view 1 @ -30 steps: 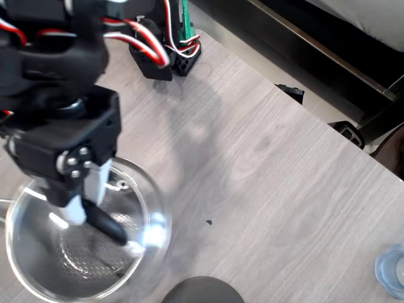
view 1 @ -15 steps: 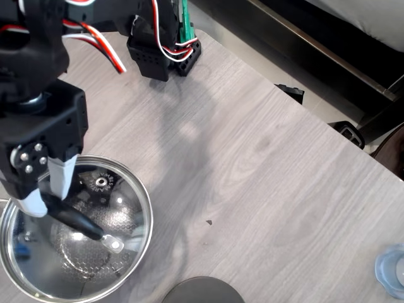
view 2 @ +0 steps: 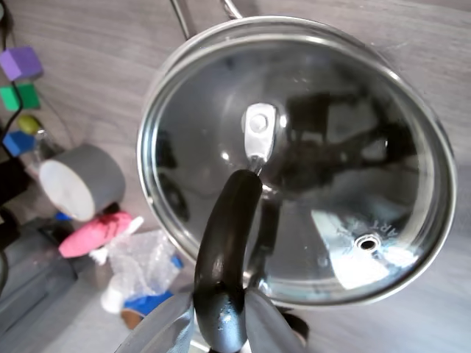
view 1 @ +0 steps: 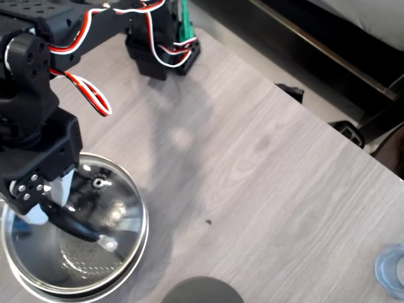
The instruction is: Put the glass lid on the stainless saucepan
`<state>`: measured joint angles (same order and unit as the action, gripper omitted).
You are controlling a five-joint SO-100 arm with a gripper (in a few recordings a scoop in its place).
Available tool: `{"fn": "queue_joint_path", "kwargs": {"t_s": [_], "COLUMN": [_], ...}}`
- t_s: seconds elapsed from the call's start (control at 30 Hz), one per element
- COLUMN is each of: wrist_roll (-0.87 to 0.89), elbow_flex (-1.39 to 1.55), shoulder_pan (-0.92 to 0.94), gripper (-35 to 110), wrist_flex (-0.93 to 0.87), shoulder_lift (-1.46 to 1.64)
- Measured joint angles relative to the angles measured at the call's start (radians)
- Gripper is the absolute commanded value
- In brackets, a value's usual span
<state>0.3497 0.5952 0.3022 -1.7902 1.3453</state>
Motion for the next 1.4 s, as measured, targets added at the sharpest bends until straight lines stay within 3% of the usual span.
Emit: {"fn": "queue_joint_path", "kwargs": {"t_s": [1.4], "wrist_roll": [-0.011], "elbow_flex": [-0.003], "shoulder_pan": [0.026], "gripper": [0], "wrist_flex": [0.029], "shoulder_lift": [-0.026]}}
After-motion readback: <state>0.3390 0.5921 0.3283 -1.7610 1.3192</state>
